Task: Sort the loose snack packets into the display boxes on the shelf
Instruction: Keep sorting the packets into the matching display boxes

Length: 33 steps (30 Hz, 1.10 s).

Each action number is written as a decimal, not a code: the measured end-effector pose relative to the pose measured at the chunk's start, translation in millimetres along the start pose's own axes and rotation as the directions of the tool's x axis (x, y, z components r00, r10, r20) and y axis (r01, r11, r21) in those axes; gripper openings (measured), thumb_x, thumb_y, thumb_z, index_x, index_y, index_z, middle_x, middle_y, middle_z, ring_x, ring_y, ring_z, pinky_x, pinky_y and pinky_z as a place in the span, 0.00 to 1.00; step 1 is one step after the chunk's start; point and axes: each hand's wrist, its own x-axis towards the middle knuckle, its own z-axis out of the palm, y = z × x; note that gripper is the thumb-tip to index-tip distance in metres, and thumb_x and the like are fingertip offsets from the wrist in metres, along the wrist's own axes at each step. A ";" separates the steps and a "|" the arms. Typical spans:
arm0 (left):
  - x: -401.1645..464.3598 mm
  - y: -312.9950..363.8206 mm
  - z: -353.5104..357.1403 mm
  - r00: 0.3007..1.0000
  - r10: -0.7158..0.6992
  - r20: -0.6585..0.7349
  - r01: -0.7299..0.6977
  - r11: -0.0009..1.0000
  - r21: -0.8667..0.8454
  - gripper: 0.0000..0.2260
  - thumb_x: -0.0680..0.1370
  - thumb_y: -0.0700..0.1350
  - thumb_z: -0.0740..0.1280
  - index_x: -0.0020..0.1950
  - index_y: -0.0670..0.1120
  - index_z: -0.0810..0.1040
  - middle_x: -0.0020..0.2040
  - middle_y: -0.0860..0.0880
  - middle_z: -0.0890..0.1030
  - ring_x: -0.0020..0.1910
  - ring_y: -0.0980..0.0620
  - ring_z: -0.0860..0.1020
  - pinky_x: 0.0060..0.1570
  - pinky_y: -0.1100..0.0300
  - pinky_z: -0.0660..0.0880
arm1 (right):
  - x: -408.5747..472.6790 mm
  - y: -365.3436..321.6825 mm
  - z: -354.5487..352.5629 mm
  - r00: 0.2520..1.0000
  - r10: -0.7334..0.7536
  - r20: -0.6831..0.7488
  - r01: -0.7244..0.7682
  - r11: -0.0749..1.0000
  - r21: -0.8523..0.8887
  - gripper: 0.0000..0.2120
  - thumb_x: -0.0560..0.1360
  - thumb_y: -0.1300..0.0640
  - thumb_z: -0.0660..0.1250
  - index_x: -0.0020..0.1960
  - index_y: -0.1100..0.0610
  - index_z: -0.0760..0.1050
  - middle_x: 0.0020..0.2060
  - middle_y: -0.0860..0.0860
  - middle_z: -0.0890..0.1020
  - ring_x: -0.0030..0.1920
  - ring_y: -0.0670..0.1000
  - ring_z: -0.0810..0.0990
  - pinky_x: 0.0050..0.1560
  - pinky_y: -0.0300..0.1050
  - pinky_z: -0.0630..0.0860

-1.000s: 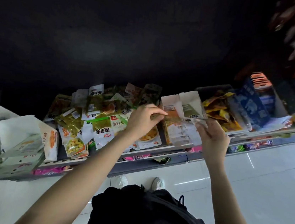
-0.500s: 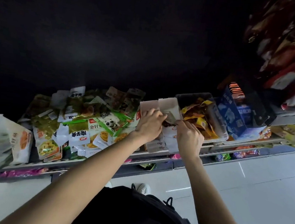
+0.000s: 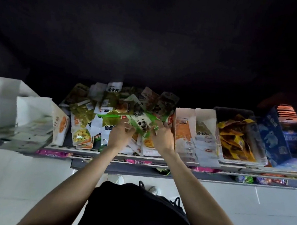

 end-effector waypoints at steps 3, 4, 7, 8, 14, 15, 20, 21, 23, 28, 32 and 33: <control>10.4 2.6 -2.1 0.971 -0.184 0.153 0.209 0.964 -0.166 0.20 0.78 0.47 0.66 0.69 0.42 0.68 0.61 0.46 0.76 0.59 0.47 0.76 0.55 0.60 0.71 | 21.8 -4.1 19.5 0.961 0.278 -0.009 -0.269 0.937 0.223 0.13 0.77 0.60 0.66 0.60 0.59 0.73 0.56 0.57 0.79 0.53 0.56 0.79 0.47 0.46 0.76; 15.0 1.2 -1.0 0.952 -0.236 0.193 0.274 0.939 -0.208 0.23 0.78 0.48 0.66 0.70 0.42 0.67 0.63 0.44 0.75 0.61 0.44 0.75 0.59 0.57 0.71 | 26.8 -4.1 23.5 0.935 0.353 -0.042 -0.327 0.899 0.291 0.12 0.76 0.60 0.67 0.58 0.59 0.75 0.55 0.57 0.80 0.53 0.56 0.79 0.48 0.46 0.77; 27.1 -6.0 5.8 0.898 -0.353 0.263 0.424 0.855 -0.298 0.24 0.76 0.48 0.68 0.70 0.42 0.68 0.60 0.38 0.77 0.59 0.39 0.77 0.60 0.47 0.74 | 32.4 -8.1 26.2 0.850 0.524 -0.049 -0.461 0.787 0.410 0.16 0.72 0.58 0.72 0.58 0.58 0.76 0.55 0.56 0.81 0.56 0.56 0.79 0.54 0.46 0.76; 31.1 -10.8 7.6 0.889 -0.369 0.273 0.446 0.833 -0.328 0.23 0.76 0.47 0.69 0.68 0.42 0.69 0.59 0.37 0.78 0.57 0.40 0.78 0.59 0.48 0.75 | 32.2 -12.5 28.0 0.834 0.551 -0.017 -0.493 0.760 0.423 0.18 0.72 0.55 0.73 0.60 0.57 0.75 0.56 0.55 0.80 0.57 0.55 0.79 0.54 0.44 0.75; 32.8 -17.3 -4.0 0.926 -0.323 0.198 0.350 0.929 -0.123 0.21 0.77 0.48 0.67 0.68 0.43 0.68 0.60 0.45 0.77 0.56 0.44 0.78 0.49 0.59 0.74 | 22.7 -38.1 49.0 0.853 0.521 0.034 -0.516 0.833 0.201 0.24 0.76 0.50 0.67 0.67 0.59 0.67 0.57 0.57 0.79 0.54 0.56 0.79 0.48 0.45 0.76; 32.7 -19.1 -8.6 0.927 -0.309 0.212 0.337 0.936 -0.107 0.21 0.77 0.48 0.67 0.68 0.43 0.68 0.61 0.45 0.77 0.55 0.44 0.78 0.49 0.58 0.75 | 21.7 -40.0 50.2 0.834 0.551 0.016 -0.540 0.811 0.224 0.23 0.75 0.50 0.68 0.65 0.60 0.69 0.57 0.58 0.79 0.55 0.57 0.79 0.50 0.47 0.76; 31.3 -35.1 -21.7 0.919 -0.262 0.296 0.323 0.929 -0.180 0.25 0.75 0.52 0.69 0.69 0.45 0.67 0.64 0.48 0.74 0.56 0.46 0.78 0.57 0.52 0.76 | -1.2 -44.9 51.1 0.731 0.632 0.257 -0.566 0.352 0.745 0.03 0.77 0.62 0.65 0.48 0.56 0.71 0.46 0.58 0.81 0.38 0.53 0.81 0.35 0.42 0.79; 29.2 -37.3 -24.7 0.911 -0.267 0.313 0.341 0.916 -0.211 0.27 0.74 0.54 0.70 0.68 0.45 0.67 0.64 0.50 0.74 0.58 0.47 0.77 0.58 0.55 0.74 | -12.9 -49.2 50.2 0.718 0.607 0.339 -0.526 0.155 0.836 0.02 0.79 0.64 0.61 0.49 0.59 0.68 0.40 0.58 0.82 0.34 0.52 0.81 0.31 0.41 0.79; 24.1 -40.6 -28.4 0.858 -0.317 0.405 0.457 0.831 -0.318 0.36 0.67 0.61 0.73 0.67 0.43 0.69 0.65 0.49 0.74 0.60 0.47 0.76 0.60 0.53 0.73 | -38.3 -55.3 47.5 0.712 0.552 0.434 -0.436 -0.138 0.889 0.05 0.81 0.69 0.54 0.49 0.62 0.65 0.32 0.60 0.81 0.31 0.55 0.82 0.35 0.47 0.81; -4.4 -44.5 -34.3 0.806 -0.181 0.563 0.429 0.835 -0.345 0.21 0.72 0.44 0.73 0.63 0.45 0.73 0.62 0.47 0.78 0.60 0.47 0.76 0.59 0.54 0.71 | -104.9 -52.2 43.8 0.813 0.466 0.349 -0.474 0.182 0.862 0.08 0.76 0.70 0.63 0.44 0.59 0.69 0.42 0.61 0.79 0.37 0.53 0.82 0.39 0.44 0.81; -42.4 -33.6 -66.2 0.866 0.082 0.494 0.026 0.978 -0.208 0.25 0.75 0.44 0.71 0.70 0.46 0.68 0.60 0.50 0.77 0.58 0.53 0.75 0.55 0.60 0.71 | -122.0 -36.9 31.6 0.912 0.409 0.014 -0.291 0.625 0.724 0.19 0.71 0.60 0.73 0.58 0.55 0.69 0.51 0.58 0.80 0.45 0.54 0.81 0.51 0.58 0.78; -51.8 -32.9 -78.0 0.866 0.139 0.480 -0.063 0.983 -0.171 0.25 0.75 0.45 0.71 0.71 0.47 0.68 0.62 0.50 0.77 0.59 0.53 0.75 0.56 0.59 0.72 | -122.9 -39.6 23.9 0.947 0.320 -0.033 -0.216 0.707 0.673 0.27 0.71 0.59 0.73 0.64 0.53 0.64 0.55 0.55 0.79 0.48 0.53 0.82 0.51 0.58 0.79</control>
